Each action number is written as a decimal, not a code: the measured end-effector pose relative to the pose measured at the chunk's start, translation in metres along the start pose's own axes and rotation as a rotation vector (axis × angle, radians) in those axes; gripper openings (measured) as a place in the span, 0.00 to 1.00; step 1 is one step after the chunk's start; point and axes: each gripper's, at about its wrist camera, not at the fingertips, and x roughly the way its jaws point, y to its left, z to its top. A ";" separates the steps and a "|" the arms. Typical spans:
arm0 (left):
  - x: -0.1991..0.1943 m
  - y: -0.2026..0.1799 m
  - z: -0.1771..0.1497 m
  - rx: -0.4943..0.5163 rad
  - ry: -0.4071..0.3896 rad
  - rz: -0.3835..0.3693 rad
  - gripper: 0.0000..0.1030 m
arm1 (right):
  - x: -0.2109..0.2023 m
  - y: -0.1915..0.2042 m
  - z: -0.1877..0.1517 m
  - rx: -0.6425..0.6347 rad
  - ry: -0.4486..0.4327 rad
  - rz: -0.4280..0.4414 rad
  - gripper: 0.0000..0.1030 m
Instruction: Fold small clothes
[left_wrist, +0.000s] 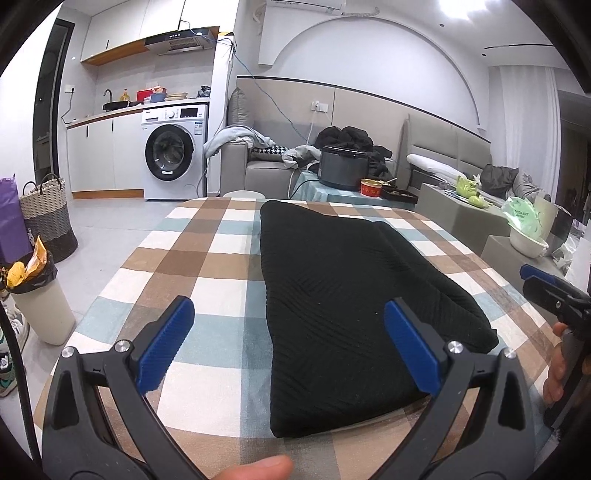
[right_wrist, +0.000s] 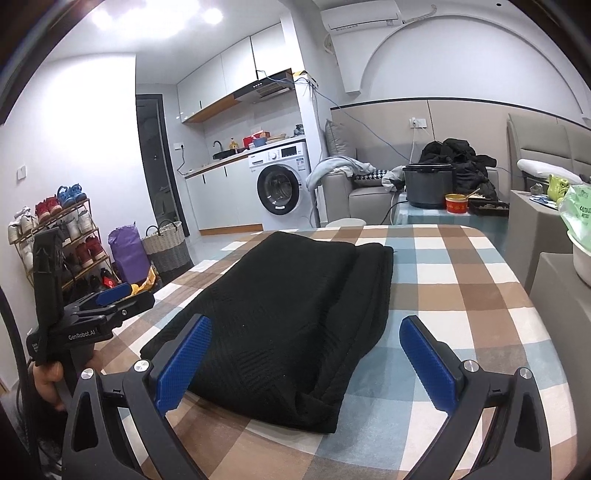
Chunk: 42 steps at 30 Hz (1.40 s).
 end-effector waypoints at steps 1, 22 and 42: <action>0.000 0.000 0.000 0.000 -0.001 0.002 0.99 | 0.000 0.000 0.000 0.001 0.001 -0.001 1.00; -0.001 0.001 0.000 0.006 -0.003 0.001 0.99 | -0.005 0.001 -0.001 0.000 -0.009 -0.009 1.00; 0.000 0.001 0.000 0.010 -0.003 0.000 0.99 | -0.005 0.001 -0.002 -0.003 -0.009 -0.012 1.00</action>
